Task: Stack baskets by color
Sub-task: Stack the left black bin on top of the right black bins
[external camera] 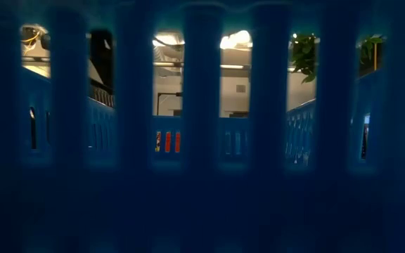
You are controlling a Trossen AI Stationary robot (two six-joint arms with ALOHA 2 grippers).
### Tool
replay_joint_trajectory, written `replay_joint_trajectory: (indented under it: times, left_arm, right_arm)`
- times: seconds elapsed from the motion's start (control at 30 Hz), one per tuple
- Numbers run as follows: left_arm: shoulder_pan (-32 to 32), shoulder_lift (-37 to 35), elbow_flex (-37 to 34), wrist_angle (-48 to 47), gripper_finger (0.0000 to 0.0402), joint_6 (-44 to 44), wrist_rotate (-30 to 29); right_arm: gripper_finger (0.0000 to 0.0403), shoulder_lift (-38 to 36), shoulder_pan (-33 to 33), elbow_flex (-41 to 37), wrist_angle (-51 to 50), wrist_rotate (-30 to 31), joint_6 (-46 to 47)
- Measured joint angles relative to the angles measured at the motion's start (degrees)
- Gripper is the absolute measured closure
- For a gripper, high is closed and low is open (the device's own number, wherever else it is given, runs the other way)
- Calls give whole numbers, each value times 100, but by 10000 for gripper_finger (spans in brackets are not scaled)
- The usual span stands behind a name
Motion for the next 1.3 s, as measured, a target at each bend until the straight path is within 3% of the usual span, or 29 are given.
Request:
replay_joint_trajectory:
  times: [0.17, 0.47, 0.73, 1.3]
  left_arm:
    - [-7, -186, 0, 21, 345, 91, -212]
    - [-121, -326, 2, 514, 350, 1036, -534]
    - [-137, -282, -2, 457, 397, 1057, -712]
    - [-83, 29, -9, -10, 401, 1170, -573]
  right_arm:
    - [315, -3, 0, 0, 0, 0, 7]
    - [315, -22, -1, 0, 0, 0, 15]
    - [315, -22, -2, 0, 0, 2, 17]
    - [315, -22, 0, -2, -29, 0, 43]
